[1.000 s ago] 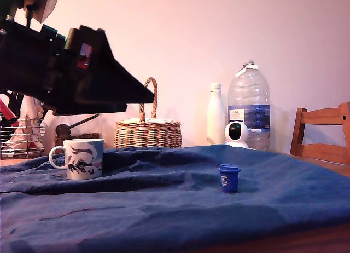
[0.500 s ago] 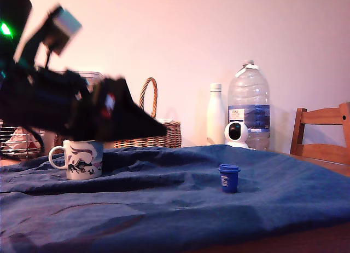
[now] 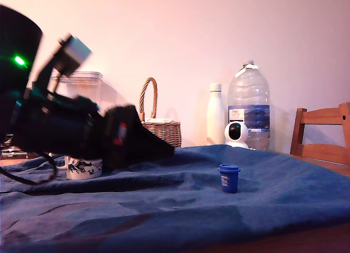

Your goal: Pick up the coffee capsules on the table and drop them inside the coffee cup

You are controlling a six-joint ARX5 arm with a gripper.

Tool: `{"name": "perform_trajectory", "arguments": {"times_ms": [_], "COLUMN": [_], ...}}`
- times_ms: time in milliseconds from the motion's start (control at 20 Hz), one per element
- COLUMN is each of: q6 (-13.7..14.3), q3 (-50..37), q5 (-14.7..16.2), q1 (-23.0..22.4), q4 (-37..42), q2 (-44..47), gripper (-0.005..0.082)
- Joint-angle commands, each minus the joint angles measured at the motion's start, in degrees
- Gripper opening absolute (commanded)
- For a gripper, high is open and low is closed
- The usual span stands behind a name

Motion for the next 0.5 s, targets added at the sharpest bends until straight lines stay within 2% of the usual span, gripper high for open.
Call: {"name": "perform_trajectory", "arguments": {"times_ms": [0,450], "q6": [0.1,0.1], "q3": [2.1,11.0], "q5": [0.4,0.5], "q1": [-0.8,-3.7], "q4": [1.0,0.9], "q2": [2.5,12.2], "gripper": [0.0720,0.0720]}}
